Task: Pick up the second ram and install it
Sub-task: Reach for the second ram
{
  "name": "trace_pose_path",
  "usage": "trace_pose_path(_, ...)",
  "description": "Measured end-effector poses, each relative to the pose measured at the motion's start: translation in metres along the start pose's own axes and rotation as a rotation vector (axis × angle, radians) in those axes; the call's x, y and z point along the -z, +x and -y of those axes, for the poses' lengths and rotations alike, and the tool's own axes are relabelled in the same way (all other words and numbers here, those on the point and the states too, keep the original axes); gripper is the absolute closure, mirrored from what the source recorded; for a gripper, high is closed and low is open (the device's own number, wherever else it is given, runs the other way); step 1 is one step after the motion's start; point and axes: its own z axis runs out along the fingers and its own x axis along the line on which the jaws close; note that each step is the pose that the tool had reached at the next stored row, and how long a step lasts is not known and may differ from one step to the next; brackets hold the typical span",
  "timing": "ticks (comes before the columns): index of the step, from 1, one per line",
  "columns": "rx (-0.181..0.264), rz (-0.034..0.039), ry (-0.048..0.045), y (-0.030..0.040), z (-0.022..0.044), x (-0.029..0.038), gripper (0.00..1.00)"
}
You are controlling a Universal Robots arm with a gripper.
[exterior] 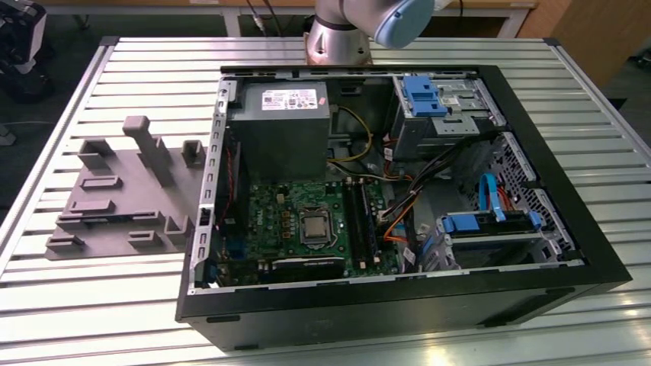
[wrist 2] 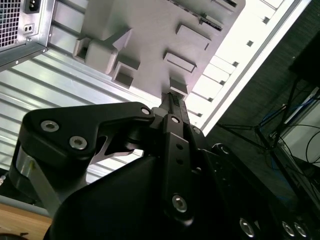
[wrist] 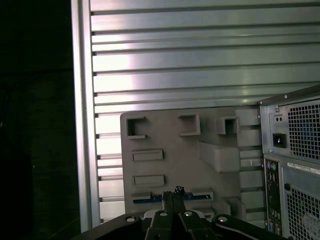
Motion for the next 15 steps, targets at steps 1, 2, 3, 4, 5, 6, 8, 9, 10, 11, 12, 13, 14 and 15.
trace_pose_path(1,0.0,0.0001,0.0,0.0005,0.0,0.0,0.89)
trace_pose_path(2,0.0,0.0001,0.0,0.001,0.0001,0.0,0.89)
trace_pose_path(3,0.0,0.0,0.0,0.0014,0.0001,0.0,0.89)
trace_pose_path(4,0.0,0.0001,0.0,0.0019,0.0002,0.0,0.89)
trace_pose_path(5,0.0,0.0001,-0.0001,0.0024,0.0002,0.0,0.89)
trace_pose_path(6,0.0,0.0001,0.0,0.0028,0.0002,0.0,0.89)
trace_pose_path(8,0.0,0.0,-0.0001,0.0034,0.0003,0.0001,0.89)
trace_pose_path(9,0.0,0.0,0.0,0.0034,0.0006,0.0001,0.89)
trace_pose_path(10,0.0,0.0,-0.0001,0.0034,0.0013,0.0001,0.89)
trace_pose_path(11,0.0,0.0001,-0.0001,0.0033,0.0023,0.0001,0.89)
trace_pose_path(12,0.0,0.0,0.0,0.0032,0.0036,0.0002,0.89)
trace_pose_path(13,0.0,-0.0002,0.0,0.0031,0.005,0.0002,0.89)
trace_pose_path(14,0.0,-0.0003,-0.0001,0.003,0.0058,0.0001,0.89)
trace_pose_path(15,0.0,-0.0005,0.0001,0.003,0.0062,0.0002,0.89)
